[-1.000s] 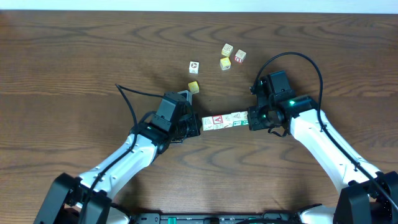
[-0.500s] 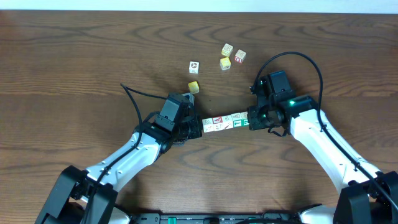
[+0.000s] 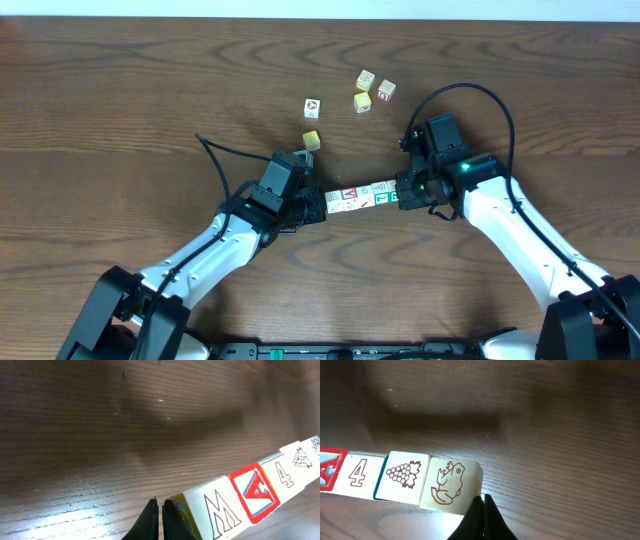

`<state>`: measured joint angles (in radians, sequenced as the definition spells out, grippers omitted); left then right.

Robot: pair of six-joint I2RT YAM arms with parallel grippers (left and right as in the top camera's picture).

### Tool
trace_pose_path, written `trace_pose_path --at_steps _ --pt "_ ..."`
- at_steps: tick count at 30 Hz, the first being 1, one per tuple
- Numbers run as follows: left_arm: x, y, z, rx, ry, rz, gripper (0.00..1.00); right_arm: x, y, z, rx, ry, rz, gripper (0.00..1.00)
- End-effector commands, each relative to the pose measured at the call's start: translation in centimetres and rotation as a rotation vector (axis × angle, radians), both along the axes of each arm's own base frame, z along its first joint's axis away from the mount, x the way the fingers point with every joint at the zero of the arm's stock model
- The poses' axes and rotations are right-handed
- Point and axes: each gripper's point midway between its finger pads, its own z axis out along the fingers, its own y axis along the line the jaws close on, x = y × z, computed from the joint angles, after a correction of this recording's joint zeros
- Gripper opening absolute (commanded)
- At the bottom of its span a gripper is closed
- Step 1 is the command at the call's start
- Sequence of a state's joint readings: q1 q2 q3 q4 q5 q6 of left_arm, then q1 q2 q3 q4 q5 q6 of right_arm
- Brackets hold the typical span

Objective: Lift 5 blocks

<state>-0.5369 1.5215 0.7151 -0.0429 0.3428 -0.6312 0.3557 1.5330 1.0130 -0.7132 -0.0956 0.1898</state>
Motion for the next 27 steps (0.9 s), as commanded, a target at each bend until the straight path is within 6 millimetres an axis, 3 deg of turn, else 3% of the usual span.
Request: trace_pose_path --at_steps 1,27 --pt "-0.41 -3.81 3.22 -0.123 -0.038 -0.122 0.07 -1.62 5.24 1.21 0.182 0.046 0.117 0.01" --pt "-0.28 -3.4 2.88 -0.099 -0.036 -0.105 0.07 -1.24 4.42 0.99 0.167 0.051 0.051 0.01"
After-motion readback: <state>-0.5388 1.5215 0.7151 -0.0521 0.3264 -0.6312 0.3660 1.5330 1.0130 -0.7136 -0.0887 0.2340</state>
